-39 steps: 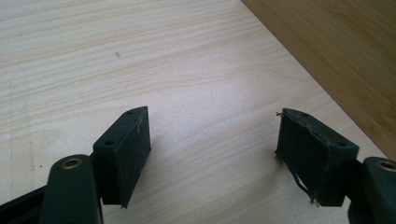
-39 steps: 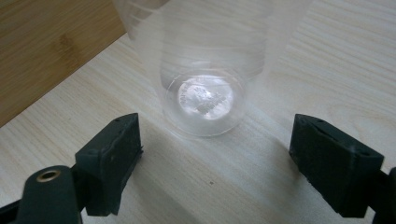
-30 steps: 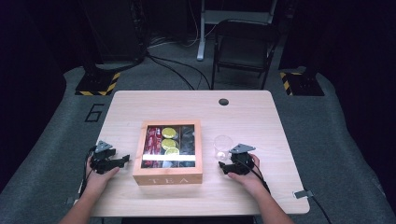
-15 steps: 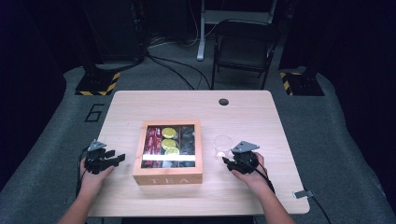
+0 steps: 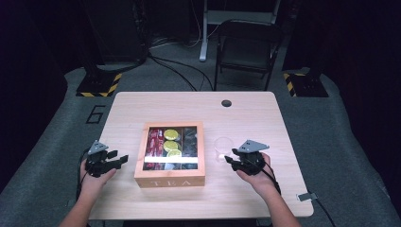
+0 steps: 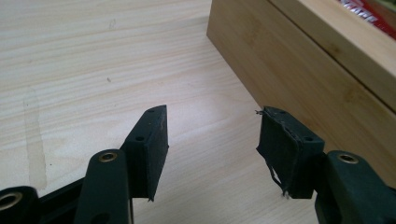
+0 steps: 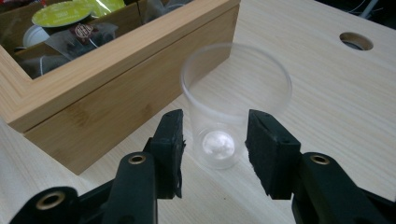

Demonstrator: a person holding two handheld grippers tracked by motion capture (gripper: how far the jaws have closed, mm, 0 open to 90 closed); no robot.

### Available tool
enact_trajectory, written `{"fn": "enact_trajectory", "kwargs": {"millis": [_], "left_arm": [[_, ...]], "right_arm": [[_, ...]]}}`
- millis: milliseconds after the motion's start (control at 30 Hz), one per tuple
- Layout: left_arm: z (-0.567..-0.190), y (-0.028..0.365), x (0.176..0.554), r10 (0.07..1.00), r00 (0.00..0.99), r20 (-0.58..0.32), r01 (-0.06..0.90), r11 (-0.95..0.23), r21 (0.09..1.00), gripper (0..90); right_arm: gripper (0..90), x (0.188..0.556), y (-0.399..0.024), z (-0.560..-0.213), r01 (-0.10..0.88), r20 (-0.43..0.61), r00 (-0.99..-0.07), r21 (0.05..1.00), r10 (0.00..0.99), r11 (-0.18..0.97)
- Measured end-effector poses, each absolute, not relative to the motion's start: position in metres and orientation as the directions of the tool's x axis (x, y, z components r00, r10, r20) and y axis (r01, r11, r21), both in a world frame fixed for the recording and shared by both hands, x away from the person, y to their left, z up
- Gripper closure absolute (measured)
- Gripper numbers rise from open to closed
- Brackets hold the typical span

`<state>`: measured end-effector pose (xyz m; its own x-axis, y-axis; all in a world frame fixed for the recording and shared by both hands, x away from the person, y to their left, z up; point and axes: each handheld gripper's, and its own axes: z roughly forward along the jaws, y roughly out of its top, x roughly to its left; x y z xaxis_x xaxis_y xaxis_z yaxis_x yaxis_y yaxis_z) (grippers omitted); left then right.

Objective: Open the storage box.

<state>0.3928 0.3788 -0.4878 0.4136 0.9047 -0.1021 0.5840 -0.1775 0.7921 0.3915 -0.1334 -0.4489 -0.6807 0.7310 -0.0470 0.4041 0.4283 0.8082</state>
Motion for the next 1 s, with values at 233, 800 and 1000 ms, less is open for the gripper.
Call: {"fn": "enact_trajectory", "kwargs": {"millis": [233, 800, 1000], "left_arm": [[-0.484, 0.379, 0.390, 0.905, 0.413, -0.104, 0.575, -0.170, 0.801, 40.4], [-0.484, 0.384, 0.388, 0.914, 0.396, -0.090, 0.569, -0.167, 0.805, 39.8], [-0.486, 0.385, 0.389, 0.916, 0.391, -0.089, 0.568, -0.163, 0.807, 39.7]], "right_arm": [[56.9, 0.393, -0.138, -0.437, 0.424, -0.036, -0.650, 0.812, 0.759, 0.402], [76.7, 0.354, -0.104, -0.422, 0.316, -0.015, -0.769, 0.860, 0.639, 0.400], [87.2, 0.347, -0.094, -0.437, 0.319, 0.026, -0.807, 0.860, 0.590, 0.397]]}}
